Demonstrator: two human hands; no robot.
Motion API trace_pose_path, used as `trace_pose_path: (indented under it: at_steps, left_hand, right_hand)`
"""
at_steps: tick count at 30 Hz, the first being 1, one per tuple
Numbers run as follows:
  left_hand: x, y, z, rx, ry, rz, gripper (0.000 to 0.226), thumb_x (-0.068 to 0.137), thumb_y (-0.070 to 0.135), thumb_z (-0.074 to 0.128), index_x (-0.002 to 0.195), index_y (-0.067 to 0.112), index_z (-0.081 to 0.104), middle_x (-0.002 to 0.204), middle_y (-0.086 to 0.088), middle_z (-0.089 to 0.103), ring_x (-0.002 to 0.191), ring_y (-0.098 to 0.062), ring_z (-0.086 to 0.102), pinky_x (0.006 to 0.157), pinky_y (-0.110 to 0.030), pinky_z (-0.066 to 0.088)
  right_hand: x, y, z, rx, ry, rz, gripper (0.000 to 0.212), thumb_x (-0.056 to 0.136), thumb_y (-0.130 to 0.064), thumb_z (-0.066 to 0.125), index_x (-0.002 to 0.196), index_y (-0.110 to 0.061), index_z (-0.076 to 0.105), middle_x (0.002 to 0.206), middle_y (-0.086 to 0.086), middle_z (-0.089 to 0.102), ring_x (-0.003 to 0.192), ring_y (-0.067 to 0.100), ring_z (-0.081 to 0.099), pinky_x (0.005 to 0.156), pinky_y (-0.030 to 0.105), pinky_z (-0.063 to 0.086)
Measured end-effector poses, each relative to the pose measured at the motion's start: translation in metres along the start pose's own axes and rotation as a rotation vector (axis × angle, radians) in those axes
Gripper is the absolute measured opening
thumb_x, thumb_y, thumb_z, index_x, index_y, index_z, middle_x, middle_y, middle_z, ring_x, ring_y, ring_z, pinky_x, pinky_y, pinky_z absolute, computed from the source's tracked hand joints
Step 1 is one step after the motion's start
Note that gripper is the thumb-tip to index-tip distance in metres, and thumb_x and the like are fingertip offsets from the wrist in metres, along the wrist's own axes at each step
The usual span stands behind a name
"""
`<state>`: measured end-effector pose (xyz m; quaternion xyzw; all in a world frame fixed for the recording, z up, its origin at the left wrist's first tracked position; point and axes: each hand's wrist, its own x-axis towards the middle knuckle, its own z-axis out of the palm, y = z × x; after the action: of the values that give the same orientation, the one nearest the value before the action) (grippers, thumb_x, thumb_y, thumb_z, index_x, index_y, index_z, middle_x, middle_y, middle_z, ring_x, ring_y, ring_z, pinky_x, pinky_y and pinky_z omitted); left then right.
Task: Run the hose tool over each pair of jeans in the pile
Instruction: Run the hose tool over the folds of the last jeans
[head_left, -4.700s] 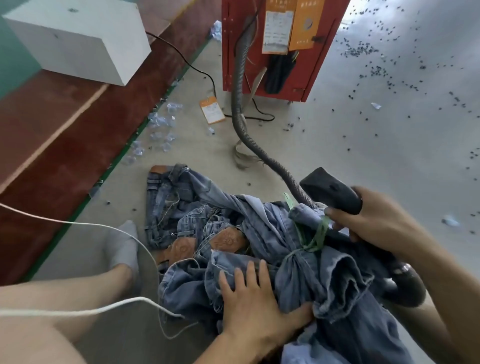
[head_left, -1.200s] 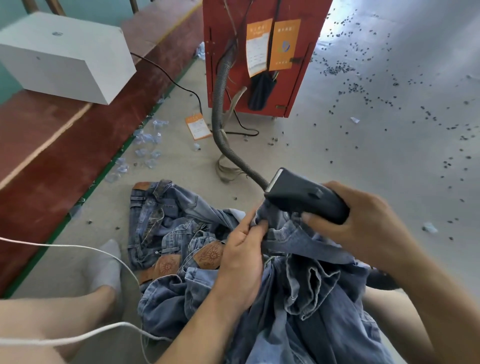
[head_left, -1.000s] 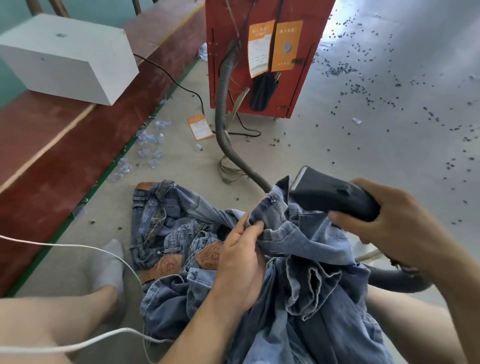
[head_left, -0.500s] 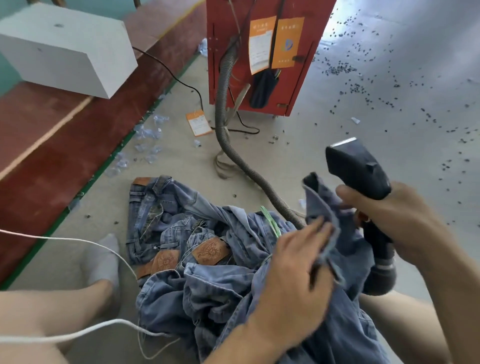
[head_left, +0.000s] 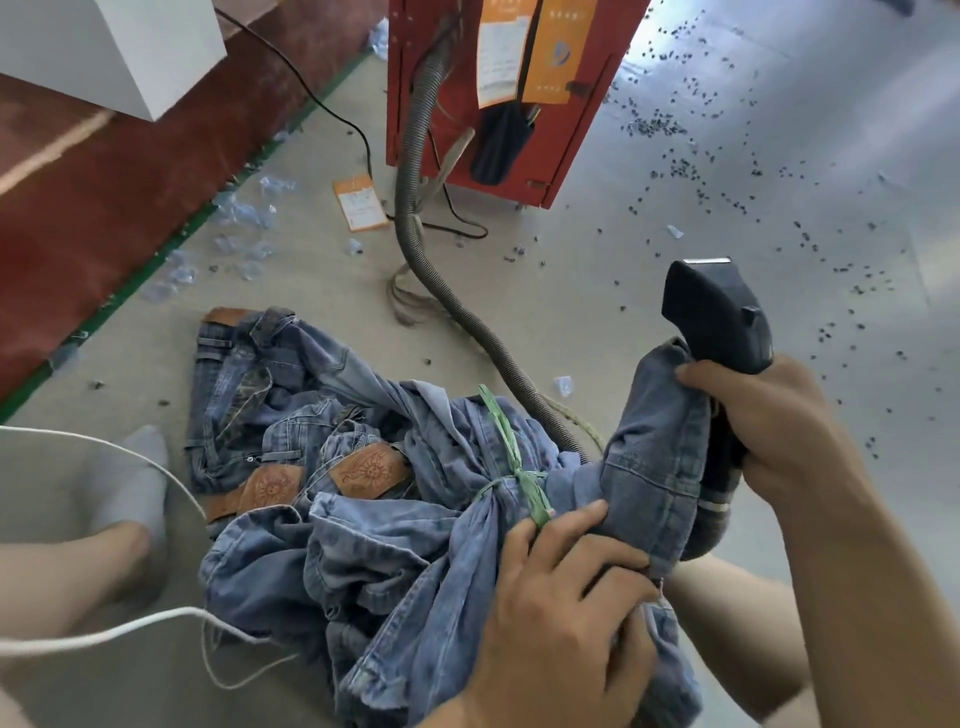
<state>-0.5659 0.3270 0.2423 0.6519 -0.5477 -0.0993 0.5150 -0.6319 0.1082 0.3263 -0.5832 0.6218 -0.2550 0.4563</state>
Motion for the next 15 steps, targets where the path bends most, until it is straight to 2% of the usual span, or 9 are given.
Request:
trace_pose_path:
  at_steps: [2,5,7,9,10,12,13,15]
  left_hand:
    - [0.001,-0.003,-0.002,0.018,-0.034,-0.002,0.022,0.085,0.029,0.07,0.106,0.027,0.071,0.116,0.011,0.066,0.13,-0.016,0.054,0.103,-0.043,0.044]
    - [0.007,-0.014,-0.008,0.273,-0.252,-0.087,0.068,0.08,0.05,0.066,0.139,0.021,0.049,0.134,-0.001,0.051,0.124,-0.025,0.051,0.107,-0.043,0.046]
    - [0.017,-0.024,-0.017,0.35,-0.367,-0.195,0.075,0.08,0.054,0.064,0.145,0.028,0.035,0.138,0.001,0.044,0.124,-0.024,0.045,0.109,-0.041,0.042]
    - [0.025,-0.031,-0.025,0.28,-0.346,-0.298,0.062,0.083,0.047,0.063,0.139,0.037,0.036,0.13,0.009,0.049,0.118,-0.019,0.041,0.105,-0.038,0.04]
    - [0.03,-0.036,-0.029,0.239,-0.292,-0.347,0.05,0.085,0.044,0.054,0.134,0.04,0.042,0.124,0.012,0.054,0.114,-0.018,0.041,0.1,-0.037,0.04]
    - [0.042,-0.055,-0.037,0.163,-0.147,-0.525,0.033,0.086,0.043,0.035,0.112,0.041,0.056,0.104,0.015,0.062,0.103,-0.017,0.046,0.089,-0.039,0.038]
    - [0.05,-0.07,-0.043,0.14,-0.113,-0.652,0.032,0.089,0.042,0.031,0.102,0.036,0.06,0.096,0.01,0.065,0.099,-0.022,0.051,0.087,-0.042,0.039]
    - [0.063,-0.103,-0.056,0.004,-0.072,-1.001,0.035,0.101,0.037,0.036,0.1,0.021,0.067,0.102,-0.007,0.072,0.103,-0.034,0.061,0.088,-0.042,0.045]
  right_hand:
    - [-0.001,-0.001,0.002,-0.01,-0.022,-0.03,0.009,0.075,-0.018,0.084,0.074,-0.025,0.079,0.071,0.004,0.071,0.077,0.031,0.072,0.078,0.05,0.062]
    - [-0.005,-0.004,0.006,-0.077,-0.075,-0.072,0.014,0.068,-0.031,0.084,0.078,-0.026,0.076,0.073,0.008,0.067,0.072,0.03,0.069,0.075,0.055,0.061]
    - [-0.008,-0.007,0.008,-0.155,-0.146,-0.141,0.025,0.067,-0.039,0.086,0.081,-0.024,0.073,0.065,0.003,0.064,0.062,0.023,0.063,0.066,0.049,0.055]
    - [-0.015,-0.011,0.009,-0.253,-0.238,-0.216,0.023,0.075,-0.037,0.089,0.085,-0.027,0.072,0.062,0.004,0.067,0.055,0.02,0.062,0.064,0.043,0.051]
    - [-0.019,-0.012,0.01,-0.308,-0.281,-0.235,0.024,0.076,-0.04,0.09,0.088,-0.029,0.072,0.067,0.008,0.07,0.055,0.022,0.064,0.064,0.041,0.051]
    - [-0.028,-0.016,0.012,-0.402,-0.367,-0.233,0.04,0.067,-0.058,0.087,0.09,-0.029,0.071,0.071,0.008,0.072,0.057,0.026,0.065,0.06,0.04,0.05]
    - [-0.031,-0.016,0.015,-0.432,-0.4,-0.218,0.047,0.061,-0.066,0.083,0.088,-0.029,0.071,0.068,0.007,0.072,0.055,0.026,0.065,0.058,0.04,0.049]
    - [-0.032,-0.015,0.019,-0.468,-0.407,-0.216,0.047,0.058,-0.074,0.076,0.087,-0.037,0.068,0.064,0.002,0.072,0.05,0.02,0.064,0.056,0.038,0.048]
